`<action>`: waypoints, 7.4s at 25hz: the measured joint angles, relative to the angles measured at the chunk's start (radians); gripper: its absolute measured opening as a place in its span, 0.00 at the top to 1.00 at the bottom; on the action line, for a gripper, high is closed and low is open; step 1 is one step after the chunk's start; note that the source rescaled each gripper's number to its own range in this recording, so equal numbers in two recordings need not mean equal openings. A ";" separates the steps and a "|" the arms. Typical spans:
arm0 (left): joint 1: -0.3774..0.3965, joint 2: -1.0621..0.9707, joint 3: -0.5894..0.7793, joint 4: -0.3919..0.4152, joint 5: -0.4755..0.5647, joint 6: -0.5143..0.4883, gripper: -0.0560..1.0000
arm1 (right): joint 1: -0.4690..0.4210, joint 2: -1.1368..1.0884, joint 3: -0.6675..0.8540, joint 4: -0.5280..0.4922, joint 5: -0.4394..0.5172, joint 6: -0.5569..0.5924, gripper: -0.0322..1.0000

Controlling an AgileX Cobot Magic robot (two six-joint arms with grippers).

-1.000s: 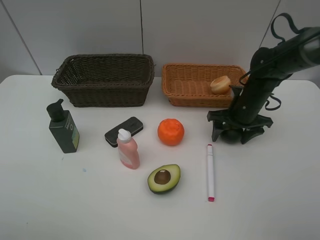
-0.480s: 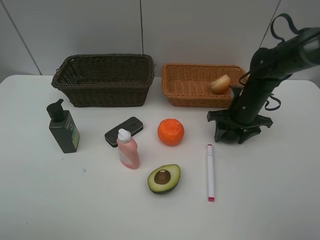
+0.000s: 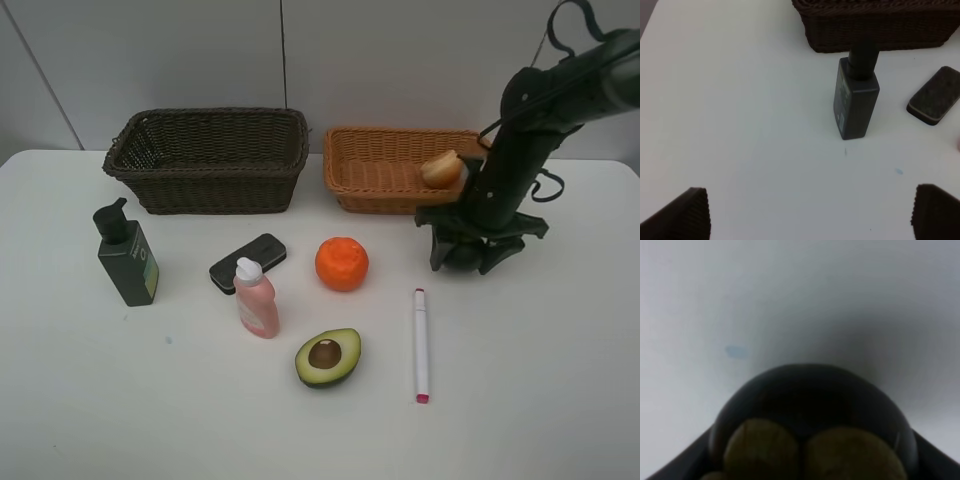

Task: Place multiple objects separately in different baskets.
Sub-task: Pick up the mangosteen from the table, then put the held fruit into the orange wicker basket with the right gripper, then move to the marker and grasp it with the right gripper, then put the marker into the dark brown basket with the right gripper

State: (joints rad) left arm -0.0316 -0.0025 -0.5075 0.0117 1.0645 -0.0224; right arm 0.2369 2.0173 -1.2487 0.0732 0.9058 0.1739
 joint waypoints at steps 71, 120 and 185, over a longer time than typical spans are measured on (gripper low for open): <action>0.000 0.000 0.000 0.000 0.000 0.000 0.00 | -0.021 0.220 -0.669 -0.132 0.251 -0.026 0.01; 0.000 0.000 0.000 0.000 0.000 0.000 0.00 | 0.314 -0.233 0.326 0.028 -0.123 0.290 0.01; 0.000 0.000 0.000 0.000 0.000 0.000 0.00 | 0.326 -0.327 0.132 -0.031 0.087 0.290 0.95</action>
State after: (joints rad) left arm -0.0316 -0.0025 -0.5075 0.0117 1.0645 -0.0224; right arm 0.5624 1.6898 -1.1170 0.0417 0.9928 0.4641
